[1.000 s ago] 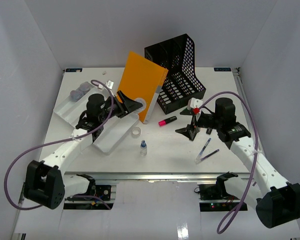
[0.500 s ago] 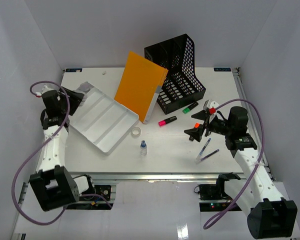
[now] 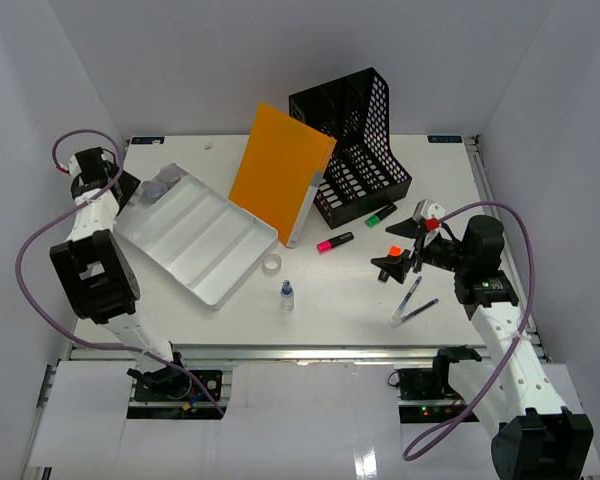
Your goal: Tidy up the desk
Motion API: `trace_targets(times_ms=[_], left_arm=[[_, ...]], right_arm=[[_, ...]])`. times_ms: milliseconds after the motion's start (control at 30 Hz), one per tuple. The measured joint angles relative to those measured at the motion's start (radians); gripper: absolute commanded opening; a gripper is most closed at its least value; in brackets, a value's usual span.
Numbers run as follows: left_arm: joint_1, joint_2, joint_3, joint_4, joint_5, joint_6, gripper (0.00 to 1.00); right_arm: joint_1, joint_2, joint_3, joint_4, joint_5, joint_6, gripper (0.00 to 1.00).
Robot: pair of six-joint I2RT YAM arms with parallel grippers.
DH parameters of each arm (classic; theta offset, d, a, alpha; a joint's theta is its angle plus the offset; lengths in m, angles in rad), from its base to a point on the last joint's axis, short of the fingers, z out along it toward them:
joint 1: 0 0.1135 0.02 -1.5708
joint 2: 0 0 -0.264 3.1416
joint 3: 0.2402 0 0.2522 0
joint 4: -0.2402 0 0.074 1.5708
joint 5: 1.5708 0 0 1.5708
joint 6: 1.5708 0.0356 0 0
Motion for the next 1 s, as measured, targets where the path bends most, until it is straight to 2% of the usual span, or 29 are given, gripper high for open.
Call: trace_targets(times_ms=[133, 300, 767, 900, 1000], left_arm=[[0.006, 0.092, 0.085, -0.031, -0.04, 0.039, 0.01], [0.008, 0.175, 0.141, -0.053, -0.078, 0.081, 0.09], [0.008, 0.238, 0.178, -0.09, -0.082, 0.151, 0.82], [0.008, 0.236, 0.194, -0.088, -0.078, 0.165, 0.92], [0.008, 0.234, 0.195, -0.09, -0.076, 0.176, 0.93]], right_arm=[[0.0, 0.0, 0.0, 0.0, 0.0, 0.0, 0.9], [-0.01, 0.0, 0.0, 0.0, 0.0, 0.0, 0.9], [-0.047, 0.007, 0.0, 0.0, -0.001, -0.001, 0.9], [-0.06, 0.007, -0.001, 0.0, -0.005, -0.005, 0.9], [-0.066, 0.007, -0.003, 0.0, -0.01, -0.006, 0.9]])
